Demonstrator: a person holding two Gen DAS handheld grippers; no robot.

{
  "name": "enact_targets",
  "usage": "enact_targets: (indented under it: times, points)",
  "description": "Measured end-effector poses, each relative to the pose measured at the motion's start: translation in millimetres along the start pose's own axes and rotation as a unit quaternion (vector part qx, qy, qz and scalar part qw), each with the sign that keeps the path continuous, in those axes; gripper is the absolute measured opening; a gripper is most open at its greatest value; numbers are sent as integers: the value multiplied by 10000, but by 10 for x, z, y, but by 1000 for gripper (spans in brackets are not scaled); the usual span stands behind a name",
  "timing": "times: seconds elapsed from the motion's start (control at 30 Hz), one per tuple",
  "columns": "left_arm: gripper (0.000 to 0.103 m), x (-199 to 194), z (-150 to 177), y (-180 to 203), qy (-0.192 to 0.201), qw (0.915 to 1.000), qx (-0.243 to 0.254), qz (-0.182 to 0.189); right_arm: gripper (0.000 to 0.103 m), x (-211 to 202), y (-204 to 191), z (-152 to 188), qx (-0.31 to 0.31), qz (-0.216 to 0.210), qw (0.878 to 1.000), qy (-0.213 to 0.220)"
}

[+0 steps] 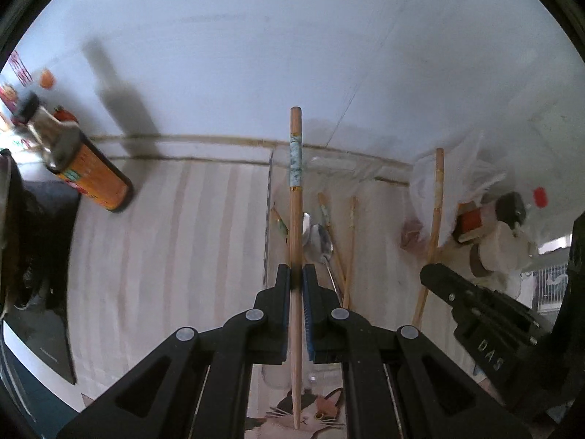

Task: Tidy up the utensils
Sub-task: 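Carry both chopsticks into the basket and open both tools, then grasp a steel spoon with the left tool while the right tool grasps another spoon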

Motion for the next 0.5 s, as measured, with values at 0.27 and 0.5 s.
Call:
enact_targets:
  times: [0.27, 0.5]
  points:
    - [6, 386, -61, -9, -592, 9982, -82, -21, 8, 483, 17, -74, -119, 317, 9972, -659]
    - [18, 265, 68, -22, -333, 9987, 0, -393, 19, 271, 225, 47, 79, 354, 9983, -452]
Point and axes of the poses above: each gripper's, at about its wrist camera, not at the fingertips, and x roughly the way its jaws point, y to its right, z to its underside, the point moved 2 cm from there along x, roughly the way its jaws point, and after that the axes turned 2 degrees about -y, right-handed, at the moved point
